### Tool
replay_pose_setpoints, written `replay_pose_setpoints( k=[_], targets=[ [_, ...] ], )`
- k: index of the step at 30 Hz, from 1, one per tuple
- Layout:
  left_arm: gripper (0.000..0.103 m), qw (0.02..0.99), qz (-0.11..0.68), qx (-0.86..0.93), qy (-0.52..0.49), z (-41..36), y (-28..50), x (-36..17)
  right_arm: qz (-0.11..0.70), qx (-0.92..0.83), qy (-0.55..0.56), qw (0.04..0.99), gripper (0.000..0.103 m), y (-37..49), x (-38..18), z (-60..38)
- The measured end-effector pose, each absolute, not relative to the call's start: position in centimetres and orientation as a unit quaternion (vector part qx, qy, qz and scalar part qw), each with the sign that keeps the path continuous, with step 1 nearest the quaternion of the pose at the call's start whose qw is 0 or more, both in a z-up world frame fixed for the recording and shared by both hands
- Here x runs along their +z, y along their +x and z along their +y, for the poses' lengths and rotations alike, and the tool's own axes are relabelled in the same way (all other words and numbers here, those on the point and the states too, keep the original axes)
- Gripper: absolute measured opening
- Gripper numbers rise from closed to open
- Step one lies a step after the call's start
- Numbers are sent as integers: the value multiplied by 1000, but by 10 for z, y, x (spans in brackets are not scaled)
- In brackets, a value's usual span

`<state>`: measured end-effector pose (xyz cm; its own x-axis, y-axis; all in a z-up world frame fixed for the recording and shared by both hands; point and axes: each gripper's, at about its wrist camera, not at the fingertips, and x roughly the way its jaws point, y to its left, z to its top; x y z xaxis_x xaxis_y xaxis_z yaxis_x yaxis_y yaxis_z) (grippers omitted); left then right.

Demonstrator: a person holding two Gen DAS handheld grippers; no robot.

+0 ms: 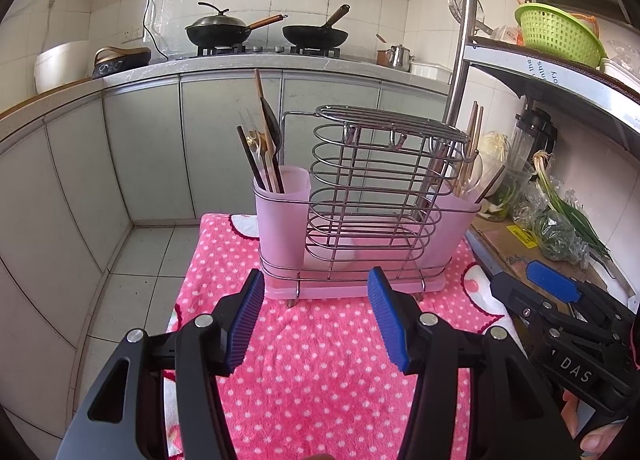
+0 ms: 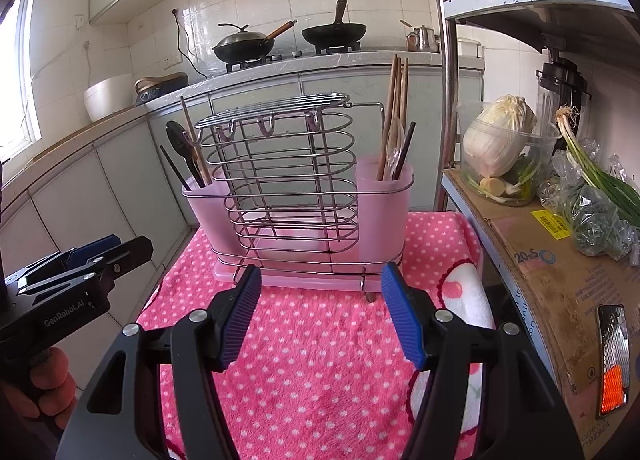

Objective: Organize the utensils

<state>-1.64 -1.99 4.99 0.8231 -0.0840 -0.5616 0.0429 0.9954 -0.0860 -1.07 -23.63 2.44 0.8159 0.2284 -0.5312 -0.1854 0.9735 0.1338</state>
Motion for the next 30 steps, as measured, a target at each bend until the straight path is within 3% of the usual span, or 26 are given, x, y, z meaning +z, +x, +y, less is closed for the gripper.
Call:
replay_pose_setpoints(
  k=[30],
  targets=[
    [53, 951, 305, -34, -34, -18, -7, 42, 294, 110, 26, 949, 63, -2, 18, -232]
  ],
)
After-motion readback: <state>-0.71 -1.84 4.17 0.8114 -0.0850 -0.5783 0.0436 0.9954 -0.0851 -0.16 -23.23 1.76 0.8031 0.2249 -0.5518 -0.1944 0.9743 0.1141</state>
